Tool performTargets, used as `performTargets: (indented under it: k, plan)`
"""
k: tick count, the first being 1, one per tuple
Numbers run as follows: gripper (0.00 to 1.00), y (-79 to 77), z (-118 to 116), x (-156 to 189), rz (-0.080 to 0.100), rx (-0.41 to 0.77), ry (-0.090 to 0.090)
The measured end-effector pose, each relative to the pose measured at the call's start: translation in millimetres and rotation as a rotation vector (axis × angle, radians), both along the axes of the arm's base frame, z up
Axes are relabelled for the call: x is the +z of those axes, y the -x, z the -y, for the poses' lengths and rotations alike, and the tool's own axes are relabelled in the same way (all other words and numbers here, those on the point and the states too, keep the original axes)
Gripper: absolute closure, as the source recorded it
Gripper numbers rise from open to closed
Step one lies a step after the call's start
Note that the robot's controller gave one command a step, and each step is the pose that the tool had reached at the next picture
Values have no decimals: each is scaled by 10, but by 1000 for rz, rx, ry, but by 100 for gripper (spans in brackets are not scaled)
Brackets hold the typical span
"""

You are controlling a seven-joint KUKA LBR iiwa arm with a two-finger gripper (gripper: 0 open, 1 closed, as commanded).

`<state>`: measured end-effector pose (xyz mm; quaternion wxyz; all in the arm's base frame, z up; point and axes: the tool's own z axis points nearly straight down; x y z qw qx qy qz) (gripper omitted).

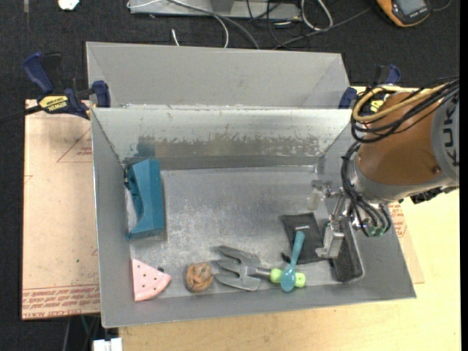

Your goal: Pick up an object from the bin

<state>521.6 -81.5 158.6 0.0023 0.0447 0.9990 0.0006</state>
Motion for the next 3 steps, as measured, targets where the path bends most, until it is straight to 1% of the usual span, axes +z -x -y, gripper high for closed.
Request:
performTargets:
  k: [1, 2, 3]
  plan:
    - [0, 24, 432, -727, 2, 4, 1]
    - [100, 90, 165, -818, 3, -19, -3]
    - [100, 90, 165, -817, 3, -20, -3]
